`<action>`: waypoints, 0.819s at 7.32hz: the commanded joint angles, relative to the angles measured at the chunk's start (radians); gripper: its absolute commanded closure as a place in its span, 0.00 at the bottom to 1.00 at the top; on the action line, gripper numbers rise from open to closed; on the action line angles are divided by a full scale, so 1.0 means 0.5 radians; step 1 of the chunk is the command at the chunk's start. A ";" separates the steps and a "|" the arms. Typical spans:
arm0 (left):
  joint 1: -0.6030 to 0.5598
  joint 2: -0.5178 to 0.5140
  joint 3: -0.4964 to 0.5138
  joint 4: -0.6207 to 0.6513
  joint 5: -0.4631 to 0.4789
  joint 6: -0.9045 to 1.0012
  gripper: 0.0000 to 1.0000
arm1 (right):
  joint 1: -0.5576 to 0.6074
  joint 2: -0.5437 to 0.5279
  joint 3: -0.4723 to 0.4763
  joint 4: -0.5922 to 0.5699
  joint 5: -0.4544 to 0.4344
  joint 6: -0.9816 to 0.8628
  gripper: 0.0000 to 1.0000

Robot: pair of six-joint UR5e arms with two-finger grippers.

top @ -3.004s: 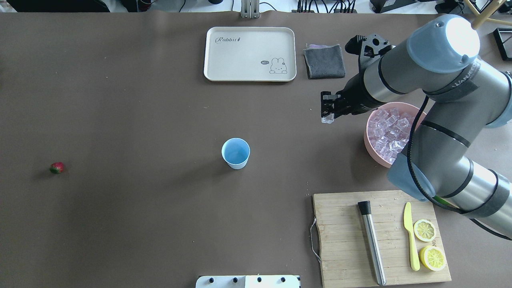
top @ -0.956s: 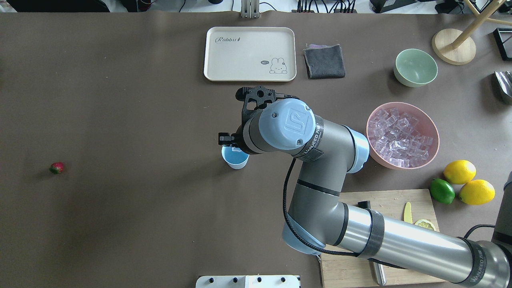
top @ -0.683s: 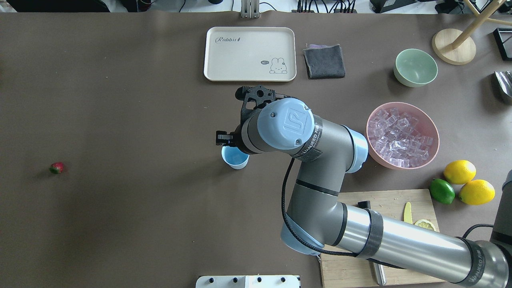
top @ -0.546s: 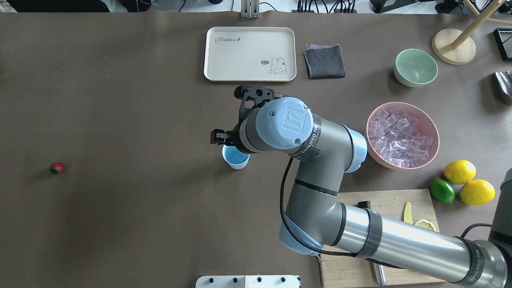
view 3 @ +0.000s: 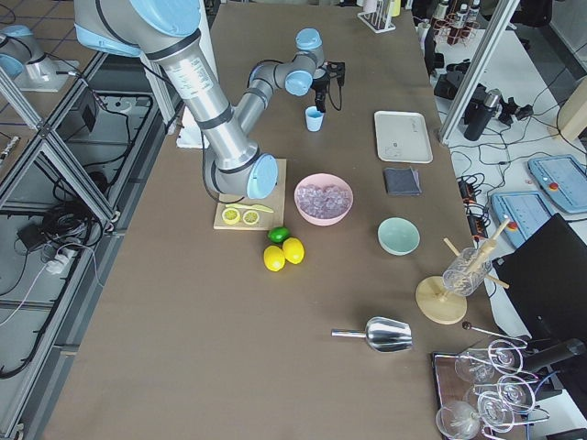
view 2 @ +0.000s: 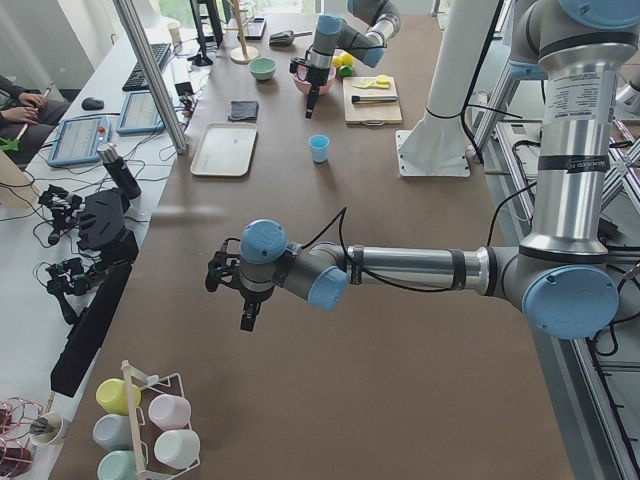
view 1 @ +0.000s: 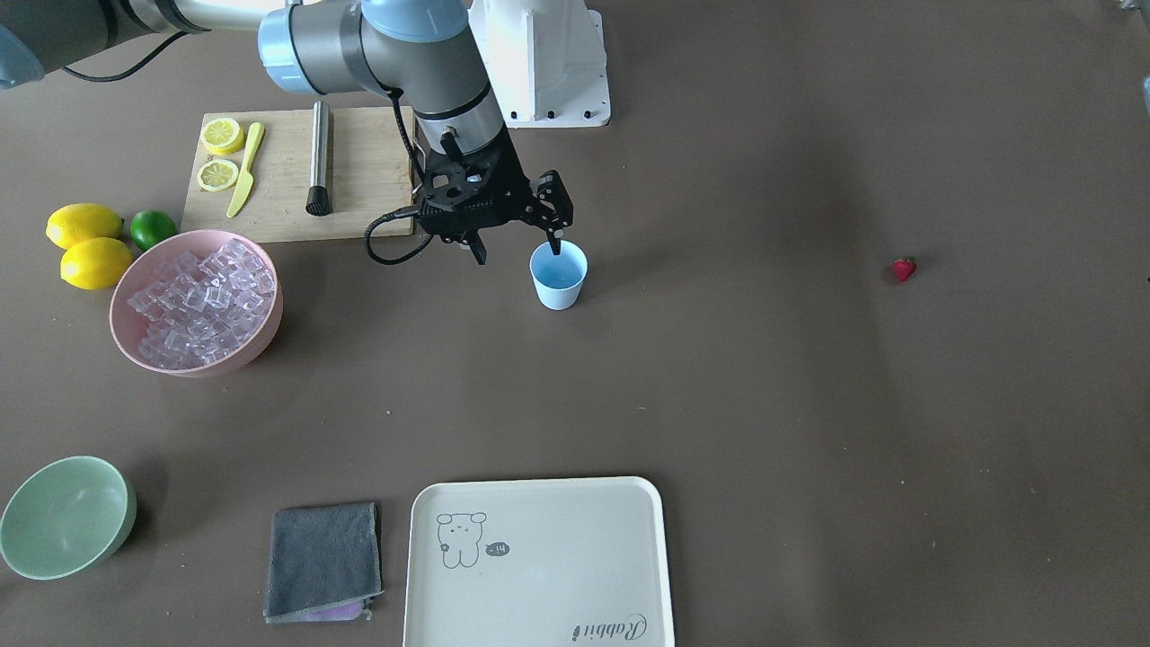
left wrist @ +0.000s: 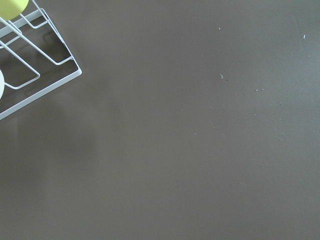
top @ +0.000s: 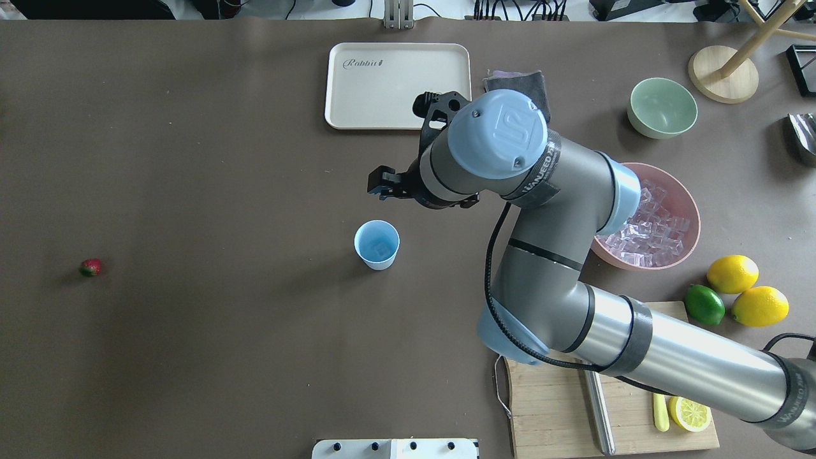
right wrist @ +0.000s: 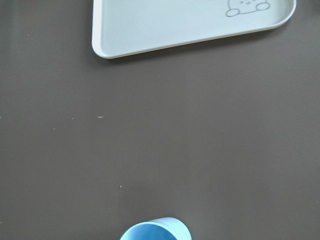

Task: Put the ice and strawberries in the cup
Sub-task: 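Move the right gripper back over the pink ice bowl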

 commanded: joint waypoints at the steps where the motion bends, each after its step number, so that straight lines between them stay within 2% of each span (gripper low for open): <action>1: 0.000 -0.003 -0.004 -0.018 0.000 -0.014 0.02 | 0.225 -0.297 0.198 -0.090 0.228 -0.292 0.01; 3: 0.000 -0.019 -0.010 -0.018 0.000 -0.017 0.02 | 0.388 -0.534 0.297 -0.096 0.348 -0.428 0.00; 5: 0.000 -0.043 -0.010 -0.018 -0.003 -0.017 0.02 | 0.447 -0.685 0.358 -0.160 0.355 -0.566 0.00; 6: 0.003 -0.058 -0.010 -0.018 -0.003 -0.017 0.02 | 0.511 -0.810 0.413 -0.169 0.413 -0.667 0.00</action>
